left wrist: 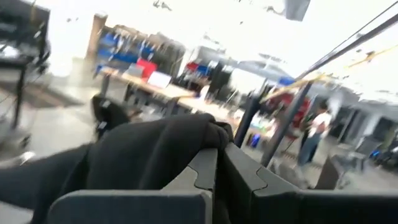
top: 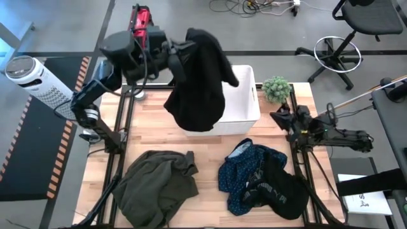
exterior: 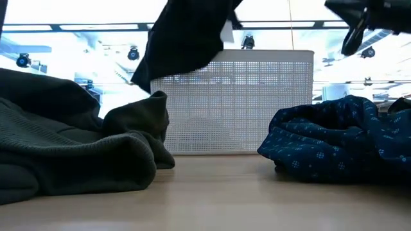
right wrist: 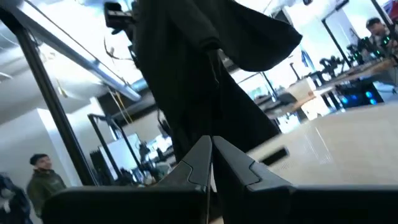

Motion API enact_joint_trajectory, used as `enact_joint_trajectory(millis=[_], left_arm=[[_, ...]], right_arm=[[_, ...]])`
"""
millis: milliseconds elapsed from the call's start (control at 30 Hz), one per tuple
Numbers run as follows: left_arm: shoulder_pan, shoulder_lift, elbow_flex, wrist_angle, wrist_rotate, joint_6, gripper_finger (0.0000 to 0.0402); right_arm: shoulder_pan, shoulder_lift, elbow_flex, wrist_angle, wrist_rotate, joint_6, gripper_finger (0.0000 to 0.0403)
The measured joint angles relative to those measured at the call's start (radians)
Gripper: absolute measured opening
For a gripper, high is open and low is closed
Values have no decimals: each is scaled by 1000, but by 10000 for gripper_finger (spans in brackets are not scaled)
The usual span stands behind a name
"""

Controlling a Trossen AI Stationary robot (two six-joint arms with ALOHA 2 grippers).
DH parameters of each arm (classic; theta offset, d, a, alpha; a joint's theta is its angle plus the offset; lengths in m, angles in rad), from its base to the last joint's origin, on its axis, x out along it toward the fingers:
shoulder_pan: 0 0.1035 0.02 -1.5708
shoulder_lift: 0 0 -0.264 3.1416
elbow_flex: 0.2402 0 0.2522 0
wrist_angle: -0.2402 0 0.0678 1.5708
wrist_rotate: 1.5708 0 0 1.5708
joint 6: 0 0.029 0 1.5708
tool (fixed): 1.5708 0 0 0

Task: Sort clothes
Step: Put the black pants into the white bin

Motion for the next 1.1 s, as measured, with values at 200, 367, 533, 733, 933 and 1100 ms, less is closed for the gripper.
enact_joint_trajectory(millis=[200, 367, 533, 733, 933, 1100], left_arm=[[36, 45, -2, 262, 174, -24, 0], [60, 77, -2, 408, 281, -89, 0], [80, 111, -2, 573, 360, -141, 0], [121, 128, -2, 566, 382, -142, 0], [160, 128, -4, 306, 337, -37, 0], [181, 128, -48, 196, 234, 81, 0]], right_arm=[[0, 58, 110, -50, 0, -14, 0], [0, 147, 197, -108, 0, -32, 0], [0, 249, 276, -112, 0, -72, 0], [0, 328, 367, -125, -1, -120, 0], [0, 343, 469, -198, -3, -158, 0], [0, 358, 578, -355, -4, -165, 0]])
